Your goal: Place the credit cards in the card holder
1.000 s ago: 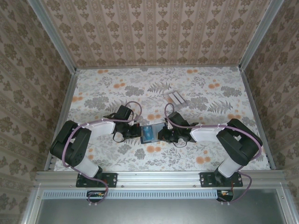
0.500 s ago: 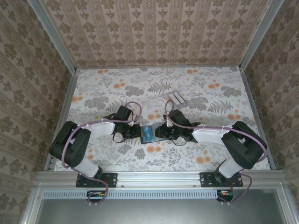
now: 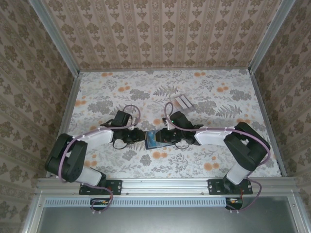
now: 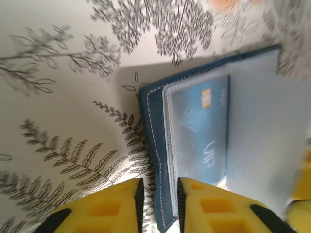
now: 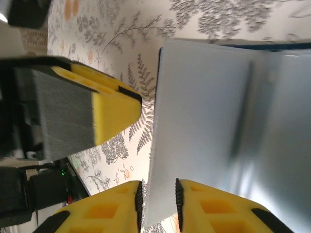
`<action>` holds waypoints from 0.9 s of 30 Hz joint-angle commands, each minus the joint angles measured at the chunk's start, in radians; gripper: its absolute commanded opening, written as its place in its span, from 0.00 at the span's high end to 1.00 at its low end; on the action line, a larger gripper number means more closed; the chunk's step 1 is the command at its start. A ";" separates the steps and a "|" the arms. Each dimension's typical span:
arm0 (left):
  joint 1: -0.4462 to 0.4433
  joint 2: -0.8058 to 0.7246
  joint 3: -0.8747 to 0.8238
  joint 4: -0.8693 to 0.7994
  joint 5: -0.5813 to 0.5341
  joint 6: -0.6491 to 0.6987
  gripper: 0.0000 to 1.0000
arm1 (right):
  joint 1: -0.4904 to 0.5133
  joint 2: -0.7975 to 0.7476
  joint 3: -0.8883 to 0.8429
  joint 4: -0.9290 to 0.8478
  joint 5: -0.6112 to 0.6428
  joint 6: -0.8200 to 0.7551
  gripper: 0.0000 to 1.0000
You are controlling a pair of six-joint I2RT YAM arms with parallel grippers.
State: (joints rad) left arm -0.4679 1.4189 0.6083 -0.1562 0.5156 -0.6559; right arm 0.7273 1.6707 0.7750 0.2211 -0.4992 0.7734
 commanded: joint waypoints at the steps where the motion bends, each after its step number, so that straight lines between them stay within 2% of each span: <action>1: 0.066 -0.078 -0.044 0.064 0.055 -0.060 0.69 | 0.042 0.079 0.066 -0.019 -0.052 -0.105 0.70; 4: 0.125 -0.122 -0.071 0.070 0.084 -0.082 0.68 | 0.077 0.132 0.097 -0.005 -0.061 -0.121 0.68; 7: 0.147 -0.148 -0.053 -0.008 0.077 -0.050 0.64 | 0.077 0.108 0.094 -0.002 -0.047 -0.119 0.65; 12: 0.149 -0.158 -0.005 -0.103 0.043 0.008 0.61 | 0.049 -0.033 0.132 -0.209 0.072 -0.275 0.59; 14: 0.137 -0.169 0.022 -0.150 -0.006 0.024 0.61 | 0.017 -0.094 0.147 -0.284 0.153 -0.331 0.58; 18: 0.115 -0.218 0.045 -0.194 -0.104 0.041 0.60 | -0.099 -0.153 0.199 -0.376 0.208 -0.432 0.56; 19: 0.115 -0.231 0.059 -0.217 -0.127 0.053 0.60 | -0.122 -0.156 0.221 -0.411 0.254 -0.472 0.57; 23: 0.106 -0.314 0.102 -0.329 -0.274 0.121 0.59 | -0.195 -0.128 0.336 -0.541 0.454 -0.589 0.53; 25: 0.109 -0.349 0.117 -0.375 -0.352 0.160 0.54 | -0.221 -0.093 0.399 -0.579 0.528 -0.650 0.47; 27: 0.113 -0.365 0.149 -0.425 -0.384 0.198 0.48 | -0.235 -0.048 0.456 -0.613 0.623 -0.729 0.43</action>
State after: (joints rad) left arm -0.3538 1.0817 0.7090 -0.4648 0.2592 -0.5438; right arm 0.5030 1.5673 1.1599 -0.2687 -0.0650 0.2020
